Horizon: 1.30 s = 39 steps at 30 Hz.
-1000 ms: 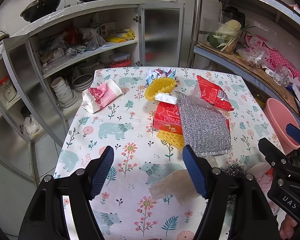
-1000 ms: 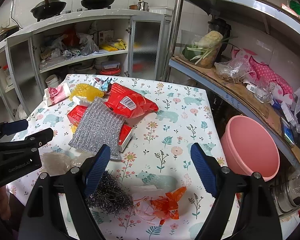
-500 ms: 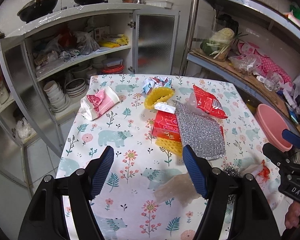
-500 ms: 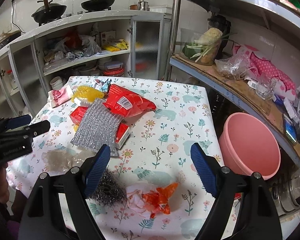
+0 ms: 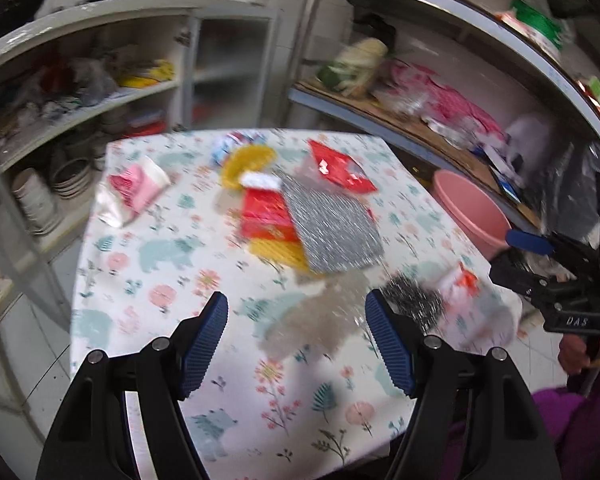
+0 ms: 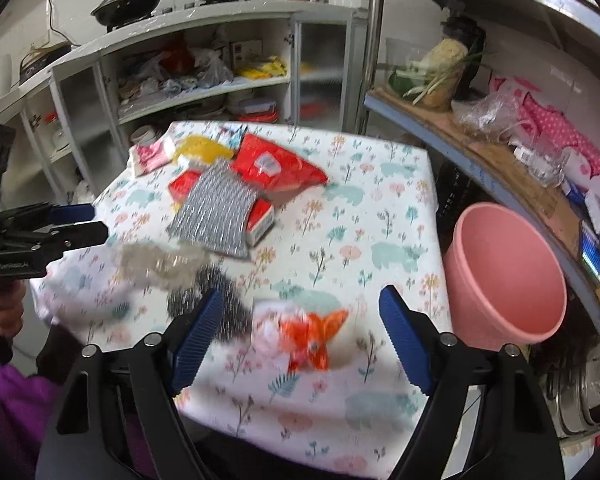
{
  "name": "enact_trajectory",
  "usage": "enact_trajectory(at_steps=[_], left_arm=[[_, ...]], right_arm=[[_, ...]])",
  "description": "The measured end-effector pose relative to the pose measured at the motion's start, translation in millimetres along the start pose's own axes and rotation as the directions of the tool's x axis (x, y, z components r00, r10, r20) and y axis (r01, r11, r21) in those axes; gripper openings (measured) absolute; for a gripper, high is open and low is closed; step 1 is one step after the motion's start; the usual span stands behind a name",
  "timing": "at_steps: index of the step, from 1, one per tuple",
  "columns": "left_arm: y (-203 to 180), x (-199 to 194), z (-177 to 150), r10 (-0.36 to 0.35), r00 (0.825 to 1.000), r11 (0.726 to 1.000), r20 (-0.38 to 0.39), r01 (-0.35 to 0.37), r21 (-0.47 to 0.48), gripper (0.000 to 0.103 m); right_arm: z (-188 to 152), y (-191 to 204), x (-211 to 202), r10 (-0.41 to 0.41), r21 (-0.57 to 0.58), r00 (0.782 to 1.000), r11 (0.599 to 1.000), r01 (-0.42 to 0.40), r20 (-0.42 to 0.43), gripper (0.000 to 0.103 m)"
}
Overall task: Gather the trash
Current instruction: 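Grasp the bubble wrap with the left gripper while the right grasps the orange wrapper, then carry both items over the pink bucket and open both grippers to drop them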
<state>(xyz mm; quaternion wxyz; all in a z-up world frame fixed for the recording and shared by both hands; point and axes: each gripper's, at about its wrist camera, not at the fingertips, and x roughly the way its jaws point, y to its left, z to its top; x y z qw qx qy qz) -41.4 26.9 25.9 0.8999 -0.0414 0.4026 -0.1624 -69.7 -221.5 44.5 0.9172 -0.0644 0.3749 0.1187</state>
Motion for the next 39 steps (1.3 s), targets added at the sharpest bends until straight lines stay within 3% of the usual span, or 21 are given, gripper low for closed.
enact_trajectory(at_steps=[6, 11, 16, 27, 28, 39], left_arm=[[-16, 18, -8, -0.04, 0.998, 0.995, -0.052, 0.044, 0.09, 0.07], [-18, 33, -9, -0.043, 0.995, 0.993, -0.085, 0.051, 0.102, 0.07], [-17, 44, -10, -0.028, 0.995, 0.993, -0.098, 0.039, 0.112, 0.068], [-15, 51, -11, -0.021, 0.997, 0.99, -0.078, 0.031, 0.135, 0.045], [-15, 50, -11, -0.022, 0.997, 0.99, -0.076, 0.032, 0.136, 0.038], [-16, 28, -6, -0.031, 0.999, 0.99, -0.021, 0.033, 0.14, 0.032]], right_arm=[[-19, -13, 10, 0.026, 0.035, 0.997, 0.999, -0.023, -0.079, 0.08], [-25, -18, 24, 0.083, 0.091, 0.989, 0.993, -0.072, -0.121, 0.08], [-28, -15, 37, 0.109, 0.095, 0.982, 0.991, -0.095, -0.156, 0.07], [-27, -20, 49, 0.134, 0.135, 0.975, 0.985, -0.11, -0.179, 0.041], [-27, -21, 49, 0.136, 0.138, 0.975, 0.984, -0.112, -0.176, 0.04], [-25, -23, 40, 0.142, 0.141, 0.98, 0.982, -0.122, -0.142, 0.032]])
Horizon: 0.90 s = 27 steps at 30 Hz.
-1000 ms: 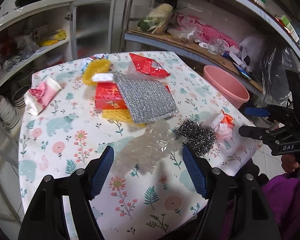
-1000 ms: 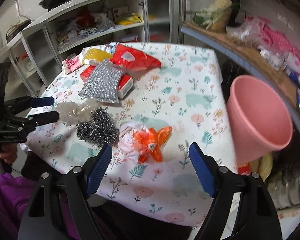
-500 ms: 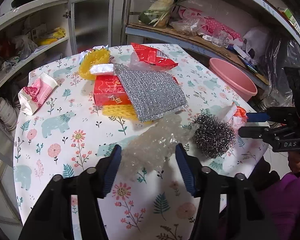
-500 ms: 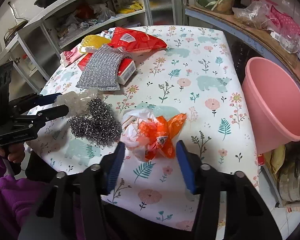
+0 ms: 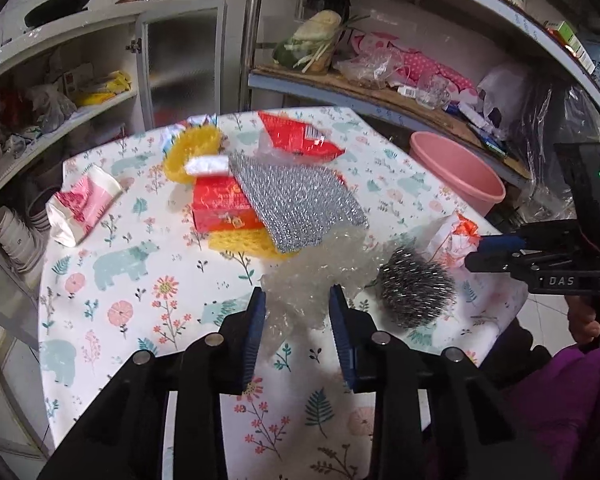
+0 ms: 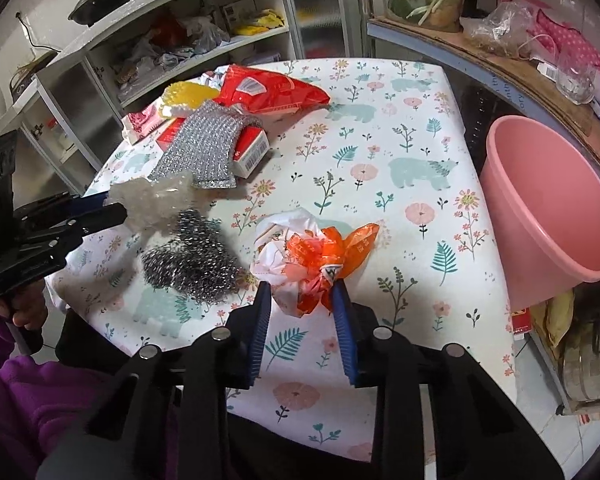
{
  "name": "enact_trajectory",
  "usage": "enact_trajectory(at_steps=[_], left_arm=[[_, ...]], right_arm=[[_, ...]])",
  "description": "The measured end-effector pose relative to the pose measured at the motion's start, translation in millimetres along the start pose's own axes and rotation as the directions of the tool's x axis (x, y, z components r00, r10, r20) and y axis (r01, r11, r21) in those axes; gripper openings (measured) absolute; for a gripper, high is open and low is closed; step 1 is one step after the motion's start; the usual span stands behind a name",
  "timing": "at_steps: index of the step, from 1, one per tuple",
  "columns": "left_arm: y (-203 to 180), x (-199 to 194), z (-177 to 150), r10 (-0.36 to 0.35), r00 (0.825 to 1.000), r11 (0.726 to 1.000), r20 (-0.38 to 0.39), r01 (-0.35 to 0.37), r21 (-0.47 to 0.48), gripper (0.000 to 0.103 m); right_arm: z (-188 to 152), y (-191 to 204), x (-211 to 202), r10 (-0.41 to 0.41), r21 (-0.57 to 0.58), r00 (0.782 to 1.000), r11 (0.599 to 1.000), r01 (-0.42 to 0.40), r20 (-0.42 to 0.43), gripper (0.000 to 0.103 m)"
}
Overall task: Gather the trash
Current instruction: 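Carry both items over the pink bucket and open both grippers to drop them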
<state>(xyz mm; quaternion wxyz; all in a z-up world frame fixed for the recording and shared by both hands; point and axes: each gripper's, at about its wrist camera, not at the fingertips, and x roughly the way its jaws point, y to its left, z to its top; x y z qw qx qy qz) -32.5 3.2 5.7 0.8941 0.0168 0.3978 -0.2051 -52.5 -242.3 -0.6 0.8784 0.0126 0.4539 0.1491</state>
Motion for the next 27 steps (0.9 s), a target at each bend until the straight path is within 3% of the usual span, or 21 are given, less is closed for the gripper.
enact_trajectory(at_steps=[7, 17, 27], left_arm=[[-10, -27, 16, -0.004, 0.997, 1.0, 0.071, 0.003, 0.015, 0.031], [-48, -32, 58, -0.097, 0.982, 0.995, 0.164, 0.089, 0.054, 0.031], [-103, 16, 107, -0.168, 0.978, 0.982, 0.126, 0.154, 0.114, 0.032]], right_arm=[[3, -5, -13, 0.012, 0.018, 0.999, 1.0, -0.013, 0.052, 0.032], [9, -32, -47, -0.02, 0.08, 0.985, 0.997, 0.006, 0.169, 0.032], [8, -93, -72, -0.149, 0.225, 0.96, 0.97, 0.095, 0.238, 0.032]])
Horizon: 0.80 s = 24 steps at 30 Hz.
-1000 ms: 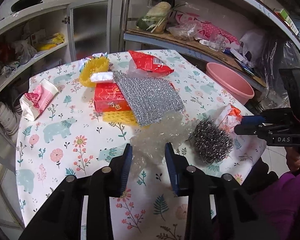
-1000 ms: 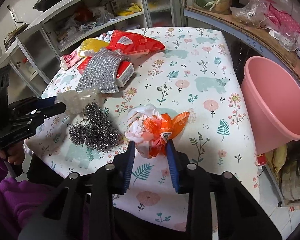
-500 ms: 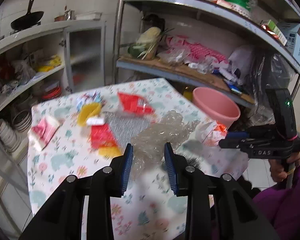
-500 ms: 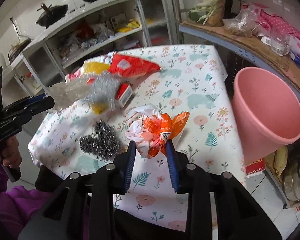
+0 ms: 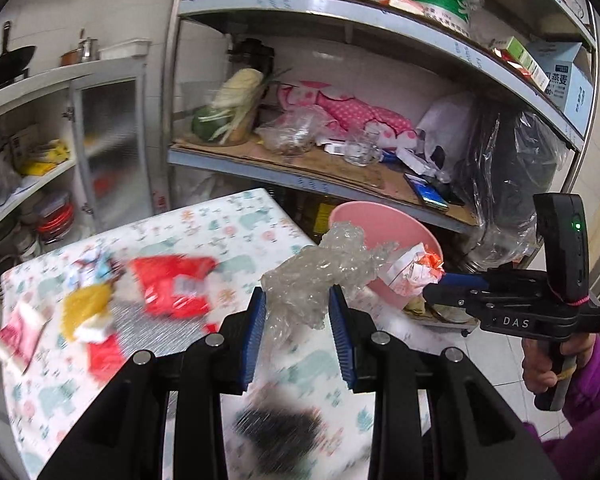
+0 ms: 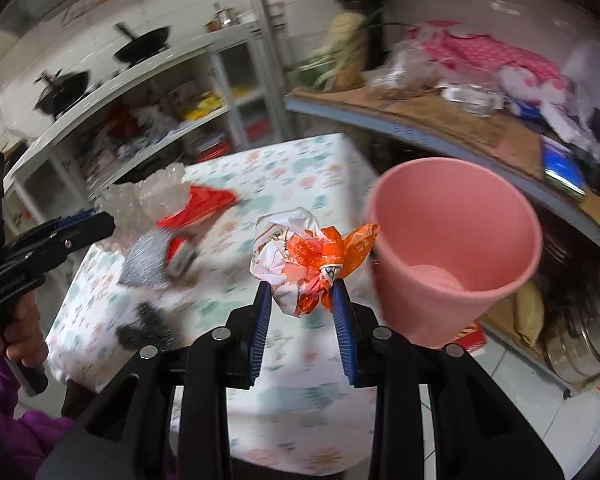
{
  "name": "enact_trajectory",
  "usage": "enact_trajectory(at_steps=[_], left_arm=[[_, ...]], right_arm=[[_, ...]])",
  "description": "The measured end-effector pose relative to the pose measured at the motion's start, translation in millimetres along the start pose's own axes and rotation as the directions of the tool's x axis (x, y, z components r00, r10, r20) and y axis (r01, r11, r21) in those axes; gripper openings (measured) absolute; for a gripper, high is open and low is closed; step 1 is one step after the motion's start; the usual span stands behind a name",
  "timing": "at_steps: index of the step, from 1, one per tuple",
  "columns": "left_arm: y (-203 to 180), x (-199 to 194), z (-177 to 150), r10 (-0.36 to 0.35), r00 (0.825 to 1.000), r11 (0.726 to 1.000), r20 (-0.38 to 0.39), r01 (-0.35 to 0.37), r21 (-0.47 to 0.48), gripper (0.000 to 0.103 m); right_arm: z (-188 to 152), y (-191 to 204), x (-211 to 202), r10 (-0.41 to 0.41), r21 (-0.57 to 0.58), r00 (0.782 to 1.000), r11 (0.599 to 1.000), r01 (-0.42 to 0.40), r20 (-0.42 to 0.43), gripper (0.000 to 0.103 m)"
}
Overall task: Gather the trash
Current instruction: 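Carry both items over the pink bucket and open both grippers to drop them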
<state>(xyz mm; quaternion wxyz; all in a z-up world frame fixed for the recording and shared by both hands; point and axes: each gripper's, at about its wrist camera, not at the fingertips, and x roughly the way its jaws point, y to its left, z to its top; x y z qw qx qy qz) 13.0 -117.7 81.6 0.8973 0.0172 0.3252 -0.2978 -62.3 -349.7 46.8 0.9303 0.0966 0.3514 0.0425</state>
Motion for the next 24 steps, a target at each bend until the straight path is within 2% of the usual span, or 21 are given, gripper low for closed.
enact_trajectory(at_steps=[12, 17, 24], left_arm=[[-63, 108, 51, -0.065, 0.996, 0.998, -0.055, 0.066, 0.024, 0.032], [-84, 157, 59, -0.08, 0.991, 0.996, -0.103, 0.084, 0.03, 0.032], [-96, 208, 58, -0.056, 0.983, 0.997, -0.176, 0.063, 0.032, 0.032]], right_arm=[[12, -79, 6, -0.168, 0.173, 0.983, 0.973, 0.154, 0.071, 0.032], [15, -93, 22, -0.197, 0.2, 0.979, 0.963, 0.183, 0.056, 0.032], [14, -108, 45, -0.233, 0.218, 0.972, 0.949, 0.227, 0.004, 0.032]])
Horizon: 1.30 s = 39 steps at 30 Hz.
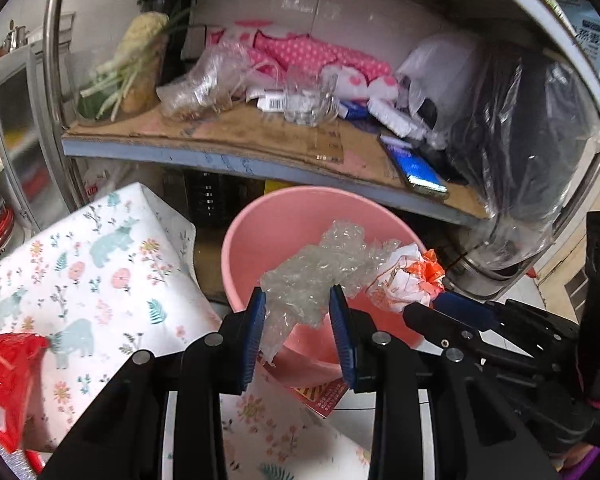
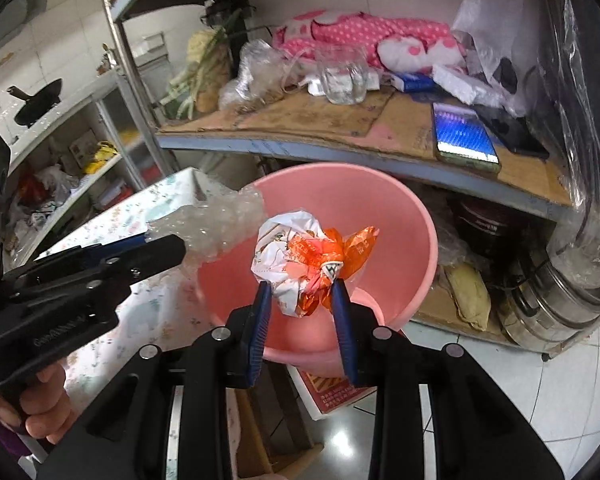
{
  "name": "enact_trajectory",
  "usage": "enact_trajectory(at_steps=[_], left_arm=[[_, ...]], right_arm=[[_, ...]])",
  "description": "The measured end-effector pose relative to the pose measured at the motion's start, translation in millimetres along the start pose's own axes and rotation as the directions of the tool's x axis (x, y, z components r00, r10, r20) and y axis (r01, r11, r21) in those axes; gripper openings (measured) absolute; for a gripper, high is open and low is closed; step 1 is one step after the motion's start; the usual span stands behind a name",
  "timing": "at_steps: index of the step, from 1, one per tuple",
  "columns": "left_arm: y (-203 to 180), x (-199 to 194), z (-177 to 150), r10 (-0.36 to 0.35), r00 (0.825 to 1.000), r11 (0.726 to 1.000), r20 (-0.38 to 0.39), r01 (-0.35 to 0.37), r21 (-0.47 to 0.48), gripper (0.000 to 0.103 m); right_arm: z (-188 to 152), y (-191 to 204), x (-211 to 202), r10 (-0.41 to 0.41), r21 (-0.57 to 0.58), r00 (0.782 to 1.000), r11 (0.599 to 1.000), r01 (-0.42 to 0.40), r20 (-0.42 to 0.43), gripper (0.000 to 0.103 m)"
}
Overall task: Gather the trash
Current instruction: 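Carry both items over the pink bucket and open both grippers to drop them, then grasp the silver mesh pad with the left gripper while the right grasps the steel wool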
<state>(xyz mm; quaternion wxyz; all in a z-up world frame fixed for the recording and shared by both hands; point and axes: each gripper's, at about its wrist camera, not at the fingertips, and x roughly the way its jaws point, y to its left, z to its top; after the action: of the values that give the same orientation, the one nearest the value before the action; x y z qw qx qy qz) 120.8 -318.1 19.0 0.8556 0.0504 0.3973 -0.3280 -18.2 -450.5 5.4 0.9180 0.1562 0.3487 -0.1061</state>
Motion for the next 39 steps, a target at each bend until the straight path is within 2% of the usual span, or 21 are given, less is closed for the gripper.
enact_trajectory(at_steps=[6, 10, 14, 17, 25, 29, 39], left_arm=[[2, 27, -5, 0.016, 0.998, 1.0, -0.064, -0.017, -0.007, 0.033], [1, 32, -4, 0.015, 0.997, 1.0, -0.072, -0.016, -0.015, 0.037], [2, 28, -3, -0.002, 0.997, 0.999, -0.079, -0.001, -0.038, 0.047], [1, 21, -2, -0.015, 0.998, 0.999, -0.061, 0.012, -0.044, 0.048], [-6, -17, 0, -0.025, 1.0, 0.999, 0.008, 0.025, -0.027, 0.056], [-8, -47, -7, -0.011, 0.999, 1.0, 0.051, 0.011, 0.0, 0.062], [13, -114, -38, 0.045, 0.993, 0.999, 0.109, -0.045, -0.009, 0.068]], right_arm=[[-2, -3, 15, -0.01, -0.003, 0.999, 1.0, 0.01, -0.032, 0.032], [-2, 0, 19, -0.011, -0.015, 0.999, 1.0, 0.011, -0.043, 0.032], [-3, -1, 17, -0.008, -0.008, 0.999, 1.0, 0.008, -0.048, 0.032], [-3, -4, 14, 0.003, 0.01, 0.999, 1.0, -0.002, -0.051, 0.032], [-4, 3, -6, 0.067, 0.02, 0.997, 0.998, -0.066, -0.035, 0.032], [-8, 19, -23, 0.086, -0.018, 0.996, 0.996, -0.086, -0.006, 0.047], [-31, 72, -46, 0.158, -0.138, 0.987, 0.977, -0.16, -0.023, 0.048]])
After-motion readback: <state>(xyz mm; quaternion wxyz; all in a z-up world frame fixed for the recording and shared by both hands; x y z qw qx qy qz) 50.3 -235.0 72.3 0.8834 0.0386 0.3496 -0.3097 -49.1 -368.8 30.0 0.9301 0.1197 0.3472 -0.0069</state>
